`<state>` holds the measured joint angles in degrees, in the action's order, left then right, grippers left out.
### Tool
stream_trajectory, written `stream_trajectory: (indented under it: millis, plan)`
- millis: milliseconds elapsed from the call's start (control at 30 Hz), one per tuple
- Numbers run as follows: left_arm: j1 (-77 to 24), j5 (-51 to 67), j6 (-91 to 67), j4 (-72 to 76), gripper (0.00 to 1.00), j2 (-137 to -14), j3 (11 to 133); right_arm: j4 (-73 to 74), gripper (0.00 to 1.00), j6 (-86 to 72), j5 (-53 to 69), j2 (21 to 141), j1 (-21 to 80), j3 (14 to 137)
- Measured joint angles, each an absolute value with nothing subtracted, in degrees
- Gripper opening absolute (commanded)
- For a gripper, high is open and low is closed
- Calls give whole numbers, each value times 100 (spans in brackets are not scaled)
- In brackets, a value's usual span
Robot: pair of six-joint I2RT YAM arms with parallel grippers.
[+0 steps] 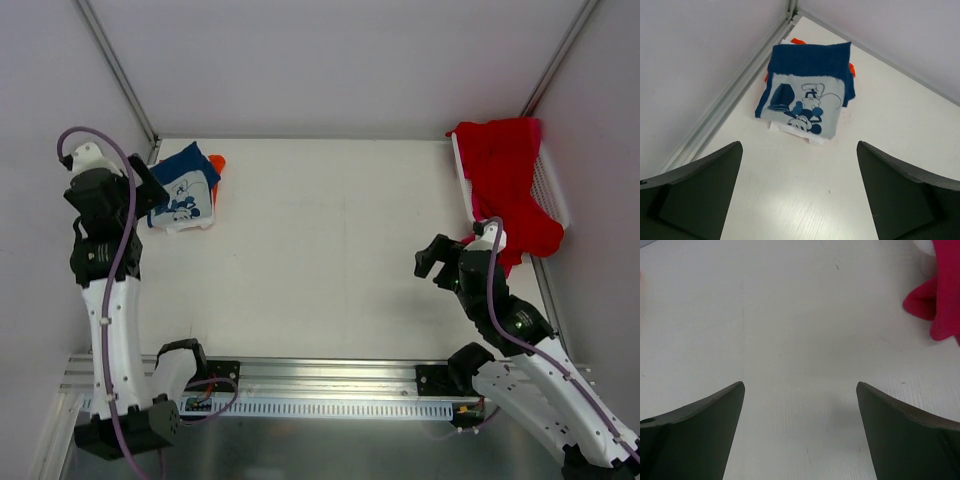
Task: Fold and stack the t-shirts
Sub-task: Neatly place the folded tshirt to the corner
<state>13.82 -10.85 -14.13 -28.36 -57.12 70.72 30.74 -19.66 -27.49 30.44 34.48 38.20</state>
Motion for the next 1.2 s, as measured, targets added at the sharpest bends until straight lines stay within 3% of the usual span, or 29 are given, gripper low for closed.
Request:
stream_trajectory:
  millis: [167, 433, 600, 1200]
  plan:
    - [1109, -290, -1387, -2926, 99, -4458, 6248, 3046, 99, -1343, -2237, 3280, 3448, 4278]
    - [926, 318, -1398, -3092, 99, -3726, 4943, 3218, 99, -733, -1772, 2834, 3454, 4141]
    - [735, 327, -1402, -3092, 99, -3352, 4877, 3627, 99, -727, -1704, 2182, 3476, 3887]
    - [329, 392, -1415, -3072, 99, -3183, 4847, 4381, 99, -572, -1669, 2093, 3861, 4346]
